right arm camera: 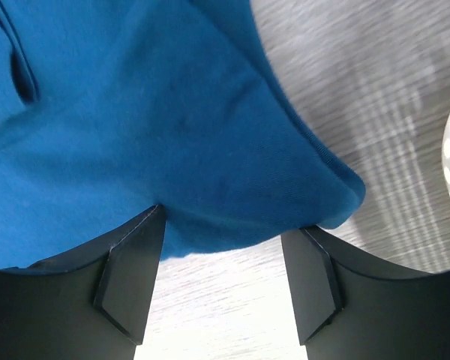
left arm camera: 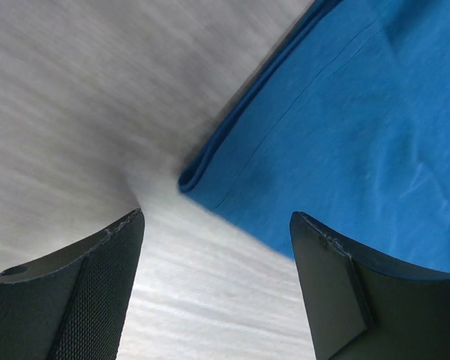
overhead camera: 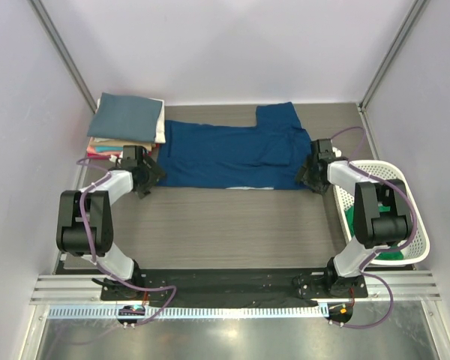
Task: Fold and stack the t-shirts
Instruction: Fold the tshirt
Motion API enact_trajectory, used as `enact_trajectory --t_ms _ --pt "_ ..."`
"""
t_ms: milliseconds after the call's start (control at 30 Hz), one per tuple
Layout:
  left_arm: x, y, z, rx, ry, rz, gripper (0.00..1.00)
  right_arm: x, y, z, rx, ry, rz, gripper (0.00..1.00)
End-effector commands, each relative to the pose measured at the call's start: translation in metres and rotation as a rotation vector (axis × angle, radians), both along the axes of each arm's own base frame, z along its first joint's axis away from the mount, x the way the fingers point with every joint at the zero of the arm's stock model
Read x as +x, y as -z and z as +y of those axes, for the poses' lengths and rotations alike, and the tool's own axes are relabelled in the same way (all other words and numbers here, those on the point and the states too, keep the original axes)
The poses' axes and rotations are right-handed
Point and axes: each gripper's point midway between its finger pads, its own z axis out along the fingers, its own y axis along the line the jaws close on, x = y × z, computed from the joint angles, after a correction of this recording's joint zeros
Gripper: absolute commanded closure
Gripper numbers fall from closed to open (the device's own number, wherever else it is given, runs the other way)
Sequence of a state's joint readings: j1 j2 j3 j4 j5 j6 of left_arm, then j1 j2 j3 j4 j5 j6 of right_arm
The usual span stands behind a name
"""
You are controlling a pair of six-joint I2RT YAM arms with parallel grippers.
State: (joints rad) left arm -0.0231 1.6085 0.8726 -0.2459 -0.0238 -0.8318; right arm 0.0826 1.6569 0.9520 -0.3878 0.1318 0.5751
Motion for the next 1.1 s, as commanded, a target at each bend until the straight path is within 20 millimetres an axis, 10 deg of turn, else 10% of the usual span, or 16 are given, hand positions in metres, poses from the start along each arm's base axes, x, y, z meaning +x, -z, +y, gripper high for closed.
enact_trajectory --t_ms 0,533,633,700,767,933,1067 --pt "0.012 0.006 0.0 -0.022 -0.017 -0.001 0.21 0.024 -0.017 -0.01 -0.023 0.023 -0.088 0.32" --pt "0.016 0.015 -0.009 -0.06 0.005 0.012 0.46 0.018 -0.011 -0.028 -0.018 0.073 -0.086 0.35" --pt "0.017 0.015 -0.009 -0.06 0.005 0.009 0.52 0.016 0.0 -0.029 -0.019 0.076 -0.056 0.51" --pt "0.018 0.015 -0.009 -0.062 0.006 0.008 0.59 0.016 0.006 -0.028 -0.02 0.073 -0.044 0.81" --pt "0.019 0.019 -0.011 -0.072 0.015 0.019 0.85 0.017 0.007 -0.027 -0.016 0.072 -0.042 0.99" --pt "0.03 0.004 -0.016 -0.086 0.037 -0.022 1.0 0.035 -0.01 -0.022 0.018 0.073 -0.09 0.99" --pt "0.055 -0.051 -0.019 -0.11 0.03 -0.128 1.0 0.073 -0.064 -0.014 0.057 0.039 -0.173 0.99"
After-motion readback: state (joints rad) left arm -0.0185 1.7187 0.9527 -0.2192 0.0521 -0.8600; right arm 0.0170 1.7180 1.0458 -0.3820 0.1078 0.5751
